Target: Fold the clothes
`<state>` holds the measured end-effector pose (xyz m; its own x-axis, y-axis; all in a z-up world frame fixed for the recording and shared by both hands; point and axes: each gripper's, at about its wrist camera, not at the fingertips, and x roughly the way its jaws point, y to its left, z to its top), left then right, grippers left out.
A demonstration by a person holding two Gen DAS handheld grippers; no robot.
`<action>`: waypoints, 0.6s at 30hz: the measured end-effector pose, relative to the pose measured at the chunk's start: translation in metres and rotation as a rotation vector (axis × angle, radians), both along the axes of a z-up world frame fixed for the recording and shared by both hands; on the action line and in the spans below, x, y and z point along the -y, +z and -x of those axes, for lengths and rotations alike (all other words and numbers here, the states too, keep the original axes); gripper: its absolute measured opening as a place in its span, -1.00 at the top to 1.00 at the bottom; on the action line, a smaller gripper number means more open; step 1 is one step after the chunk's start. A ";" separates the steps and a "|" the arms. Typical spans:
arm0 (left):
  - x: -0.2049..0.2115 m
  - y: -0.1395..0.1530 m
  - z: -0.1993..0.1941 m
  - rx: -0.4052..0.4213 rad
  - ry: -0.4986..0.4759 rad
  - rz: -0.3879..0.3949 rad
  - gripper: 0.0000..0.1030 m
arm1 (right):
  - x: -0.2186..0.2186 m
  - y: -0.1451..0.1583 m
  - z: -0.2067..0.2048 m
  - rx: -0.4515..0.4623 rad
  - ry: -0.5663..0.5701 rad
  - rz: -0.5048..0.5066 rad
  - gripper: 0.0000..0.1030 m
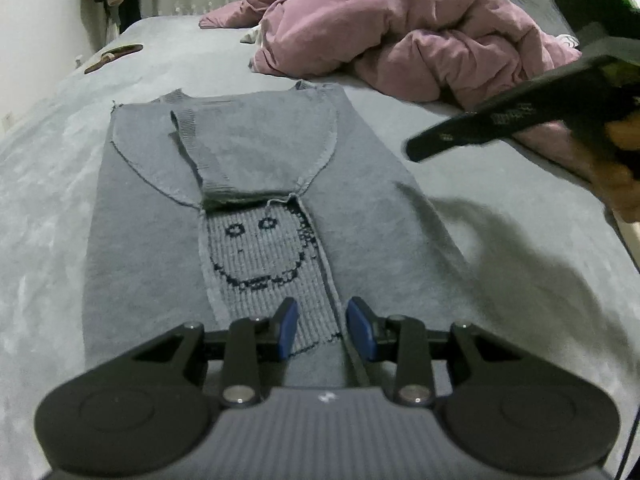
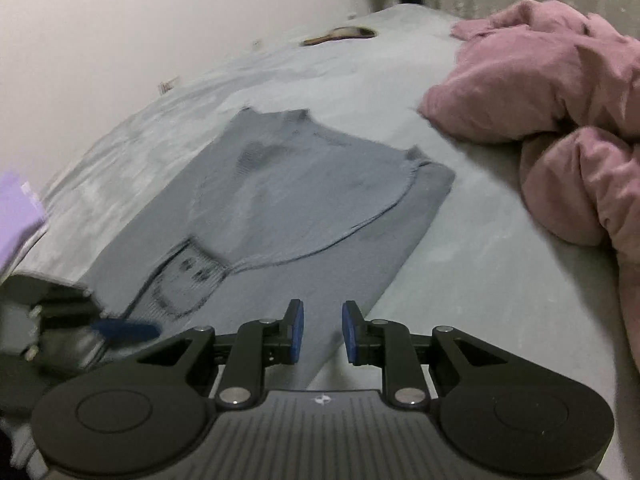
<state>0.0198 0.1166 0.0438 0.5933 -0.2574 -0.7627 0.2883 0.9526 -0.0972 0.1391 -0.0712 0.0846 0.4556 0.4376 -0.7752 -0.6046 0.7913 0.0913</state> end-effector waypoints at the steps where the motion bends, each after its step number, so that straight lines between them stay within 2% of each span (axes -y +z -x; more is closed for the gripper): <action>1: 0.000 0.000 0.000 0.001 -0.002 -0.003 0.41 | -0.002 -0.005 -0.006 0.008 -0.015 -0.007 0.60; 7: 0.001 -0.003 -0.001 0.003 -0.009 -0.007 0.40 | -0.012 -0.030 -0.041 0.062 -0.069 -0.049 0.60; 11: 0.001 -0.002 -0.002 0.003 -0.013 -0.005 0.38 | -0.018 -0.039 -0.059 0.123 -0.123 -0.042 0.60; 18: 0.000 -0.003 -0.004 0.002 -0.018 0.000 0.38 | -0.007 -0.044 -0.101 0.133 -0.239 -0.102 0.60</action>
<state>0.0234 0.1166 0.0408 0.5897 -0.2686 -0.7617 0.3059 0.9471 -0.0972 0.2405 -0.0641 0.0408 0.6502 0.3784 -0.6588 -0.4143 0.9035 0.1101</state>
